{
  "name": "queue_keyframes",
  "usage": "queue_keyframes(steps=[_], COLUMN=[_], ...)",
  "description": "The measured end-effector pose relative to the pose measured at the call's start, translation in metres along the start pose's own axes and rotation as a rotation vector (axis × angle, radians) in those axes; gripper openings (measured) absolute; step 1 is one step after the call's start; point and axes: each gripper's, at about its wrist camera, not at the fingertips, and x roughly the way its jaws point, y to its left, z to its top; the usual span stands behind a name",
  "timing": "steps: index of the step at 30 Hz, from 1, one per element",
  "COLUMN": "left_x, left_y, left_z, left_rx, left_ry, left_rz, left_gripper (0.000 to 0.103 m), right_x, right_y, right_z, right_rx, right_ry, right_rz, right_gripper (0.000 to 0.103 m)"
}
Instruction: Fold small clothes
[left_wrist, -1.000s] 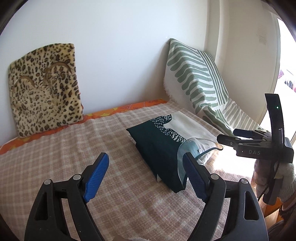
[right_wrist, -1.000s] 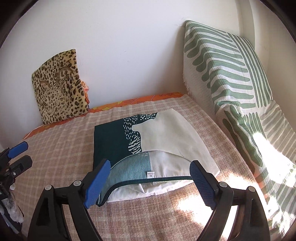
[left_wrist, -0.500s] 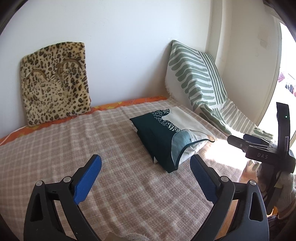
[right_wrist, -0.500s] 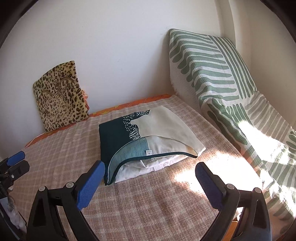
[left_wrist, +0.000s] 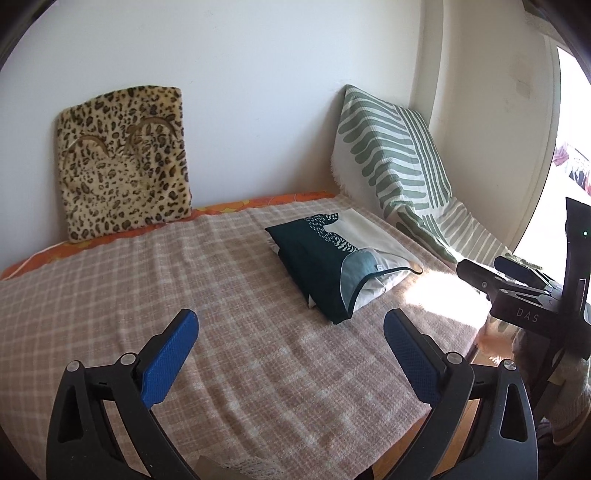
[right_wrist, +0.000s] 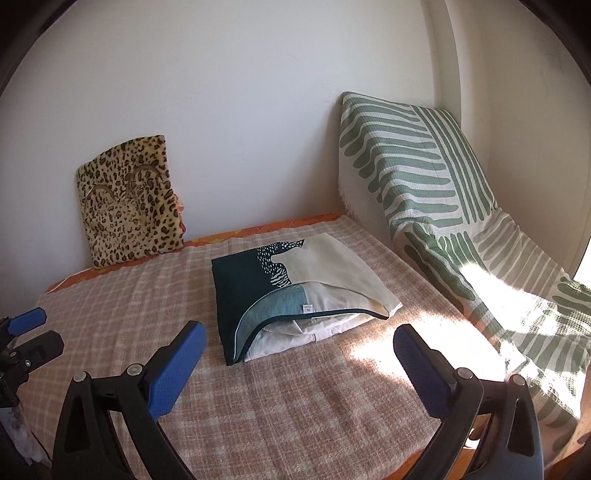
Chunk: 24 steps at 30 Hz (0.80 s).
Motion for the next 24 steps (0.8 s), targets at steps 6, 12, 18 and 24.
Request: queue_keyframes(steps=[6,12,18,24], left_x=[-0.005,-0.011,-0.016,-0.019], left_y=[0.002,0.002,0.001,-0.001], left_z=[-0.006,-0.013,-0.015,-0.016], left_rx=[-0.013,0.004,0.011,0.012], left_ry=[0.006,0.004,-0.007,-0.010], left_rz=[0.002,0.016,0.021,0.019], left_gripper=[0.100,0.102,0.102,0.102], right_x=[-0.012,-0.018,-0.022,-0.027], right_y=[0.017,0.031,0.034,0.033], right_z=[-0.003,-0.007,-0.011,-0.012], right_rx=[-0.029,-0.062,-0.062,-0.055], right_ry=[-0.034,-0.056,-0.054,-0.065], right_rz=[0.003,-0.007,-0.010,-0.015], right_gripper=[0.103,0.103,0.103,0.103])
